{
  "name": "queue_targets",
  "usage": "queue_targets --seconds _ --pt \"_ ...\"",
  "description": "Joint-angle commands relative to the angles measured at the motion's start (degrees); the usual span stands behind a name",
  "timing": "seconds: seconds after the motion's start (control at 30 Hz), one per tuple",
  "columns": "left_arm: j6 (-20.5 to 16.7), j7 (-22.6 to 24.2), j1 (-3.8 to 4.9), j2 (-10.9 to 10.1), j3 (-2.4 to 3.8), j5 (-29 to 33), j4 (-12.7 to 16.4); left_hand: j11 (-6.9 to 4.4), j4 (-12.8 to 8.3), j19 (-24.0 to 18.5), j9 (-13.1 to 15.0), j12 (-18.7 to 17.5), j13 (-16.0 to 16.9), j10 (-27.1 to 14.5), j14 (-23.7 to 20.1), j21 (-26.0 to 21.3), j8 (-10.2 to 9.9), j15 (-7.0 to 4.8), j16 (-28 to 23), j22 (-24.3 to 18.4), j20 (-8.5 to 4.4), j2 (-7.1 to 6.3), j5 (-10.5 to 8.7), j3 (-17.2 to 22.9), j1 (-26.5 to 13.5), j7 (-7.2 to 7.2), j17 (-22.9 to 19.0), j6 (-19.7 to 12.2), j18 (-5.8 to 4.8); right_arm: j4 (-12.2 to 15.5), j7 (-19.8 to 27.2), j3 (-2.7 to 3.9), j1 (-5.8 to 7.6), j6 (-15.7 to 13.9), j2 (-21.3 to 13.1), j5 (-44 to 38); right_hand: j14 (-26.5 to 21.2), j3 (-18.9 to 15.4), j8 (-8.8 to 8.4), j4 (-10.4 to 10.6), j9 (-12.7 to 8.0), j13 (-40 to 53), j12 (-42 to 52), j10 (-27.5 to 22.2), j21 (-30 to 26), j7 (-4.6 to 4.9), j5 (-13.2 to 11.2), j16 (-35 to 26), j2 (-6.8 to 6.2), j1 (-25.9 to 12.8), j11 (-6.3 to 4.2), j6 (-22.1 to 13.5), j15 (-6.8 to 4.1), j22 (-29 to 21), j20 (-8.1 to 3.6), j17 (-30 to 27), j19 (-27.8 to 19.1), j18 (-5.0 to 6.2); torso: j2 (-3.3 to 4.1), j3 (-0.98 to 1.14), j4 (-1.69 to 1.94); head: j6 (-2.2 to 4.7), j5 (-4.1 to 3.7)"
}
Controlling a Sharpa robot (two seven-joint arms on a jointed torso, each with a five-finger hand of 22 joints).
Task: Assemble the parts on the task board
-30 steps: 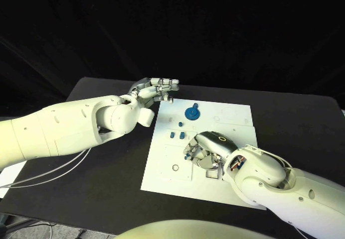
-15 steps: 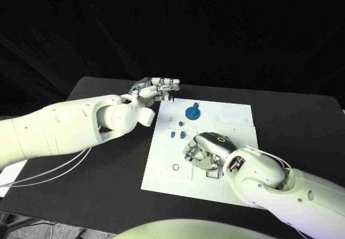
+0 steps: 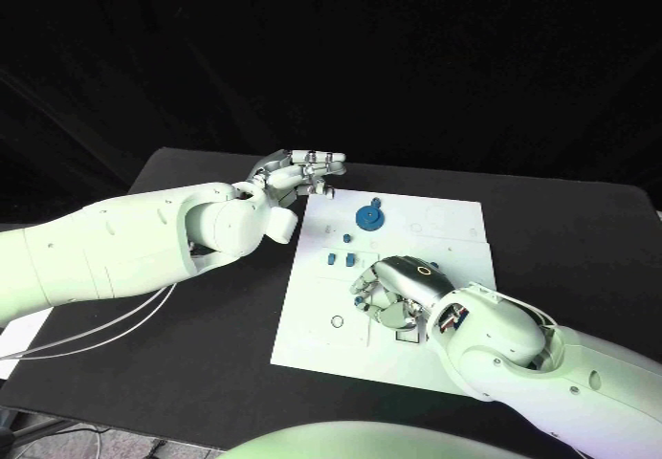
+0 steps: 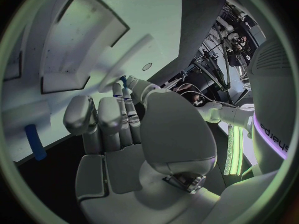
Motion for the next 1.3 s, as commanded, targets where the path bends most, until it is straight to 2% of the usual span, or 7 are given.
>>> queue_targets --seconds 0.03,0.23,0.37,0.6,0.83,0.97,1.3 --pt "1.4 -0.1 0.03 0.1 0.05 0.7 0.1 -0.07 0.0 -0.2 -0.1 0.2 0.1 -0.5 -0.3 -0.4 0.1 0.09 0.3 -0.1 0.34 0.15 -0.17 -0.4 -0.5 0.03 -0.1 -0.3 0.62 0.0 -1.8 -0.12 -0.17 -1.7 -0.3 -1.1 0.6 -0.5 -0.15 -0.1 -0.1 0.1 0.4 -1.7 -0.6 0.07 0.0 -0.7 -0.71 0.2 0.78 -0.5 0.52 -0.7 0.03 -0.8 -0.8 0.27 0.03 0.04 0.01 0.13 -0.10" --pt "1.5 -0.3 0.03 0.1 0.04 0.7 0.0 -0.07 0.0 -0.2 -0.1 0.2 0.1 -0.5 -0.3 -0.4 0.1 0.09 0.3 -0.1 0.34 0.15 -0.17 -0.4 -0.5 0.03 -0.1 -0.3 0.62 2.4 -0.4 0.17 -0.23 -5.2 -2.3 -0.1 0.1 -1.4 0.01 -0.3 -0.1 0.2 0.8 -2.4 -1.6 0.04 0.1 -2.0 -1.13 0.2 0.82 -0.7 0.56 -2.1 0.13 -2.4 -1.7 0.56 0.02 0.06 0.00 0.51 -0.43" --pt "1.6 -0.4 0.03 -0.1 0.04 0.7 -0.1 -0.06 0.0 -0.2 -0.1 0.3 0.1 -0.6 -0.3 -0.5 0.1 0.10 0.3 -0.1 0.36 0.17 -0.16 -0.5 -0.5 0.03 -0.1 -0.3 0.62 5.4 -0.2 1.49 -0.16 -6.5 -5.5 0.6 0.1 -1.7 0.14 -0.4 0.0 0.3 1.4 -2.1 -1.6 -0.08 0.4 -2.1 -1.04 0.4 0.71 -0.5 0.49 -2.0 0.11 -2.5 -1.7 0.55 -0.05 0.00 -0.15 0.87 -0.80" --pt "1.8 -0.4 0.03 -0.2 0.04 0.7 0.0 -0.06 0.0 -0.2 -0.1 0.3 0.1 -0.6 -0.3 -0.5 0.1 0.10 0.3 -0.1 0.36 0.17 -0.16 -0.5 -0.5 0.03 -0.1 -0.3 0.62 7.4 -2.0 3.36 2.34 -2.6 -10.5 2.2 0.0 -3.5 -0.20 -0.3 -0.2 0.1 1.5 -4.0 -2.4 -0.67 0.2 -2.8 -1.74 0.2 0.55 -1.7 0.50 -3.1 0.07 -3.6 -2.3 0.74 -0.08 0.02 -0.31 1.68 -2.10" --pt "1.9 -0.4 0.02 -0.3 0.03 0.7 0.0 -0.06 0.0 -0.2 -0.1 0.3 0.1 -0.6 -0.3 -0.5 0.1 0.10 0.3 -0.1 0.36 0.17 -0.16 -0.5 -0.5 0.03 -0.1 -0.3 0.62 6.2 -3.7 3.72 4.00 3.0 -13.8 1.2 0.3 -8.2 -0.17 0.3 -0.2 0.2 2.4 -7.4 -3.4 -1.84 0.3 -2.9 -1.59 1.7 0.10 -3.2 0.20 -4.2 -0.08 -4.4 -2.8 0.91 -0.11 -0.03 -0.41 2.25 -2.73" --pt "2.0 -0.4 0.02 -0.3 0.03 0.7 -0.1 -0.06 0.0 -0.2 -0.1 0.3 0.1 -0.6 -0.3 -0.5 0.1 0.10 0.3 -0.1 0.36 0.17 -0.16 -0.5 -0.5 0.03 -0.1 -0.3 0.62 5.3 -3.8 3.76 4.11 3.1 -14.1 0.9 0.3 -8.7 -0.09 0.2 -0.1 0.3 2.9 -7.7 -3.6 -1.98 0.4 -3.1 -1.17 2.8 -0.09 -3.1 -0.03 -4.4 -0.24 -4.8 -2.9 0.95 -0.04 0.11 -0.33 2.44 -2.82" --pt "2.1 -0.5 0.02 -0.3 0.03 0.7 -0.1 -0.06 0.0 -0.2 -0.1 0.3 0.1 -0.6 -0.3 -0.5 0.1 0.10 0.3 -0.1 0.36 0.17 -0.16 -0.5 -0.5 0.03 -0.1 -0.3 0.62 4.5 -3.9 3.77 3.90 3.1 -13.5 0.6 0.3 -8.5 0.04 0.2 -0.1 0.4 4.6 -6.6 -3.6 -2.15 0.2 -3.4 0.15 3.9 -0.32 -2.5 -0.29 -4.3 -0.52 -5.5 -2.6 0.91 -0.04 0.00 -0.33 2.49 -2.83"
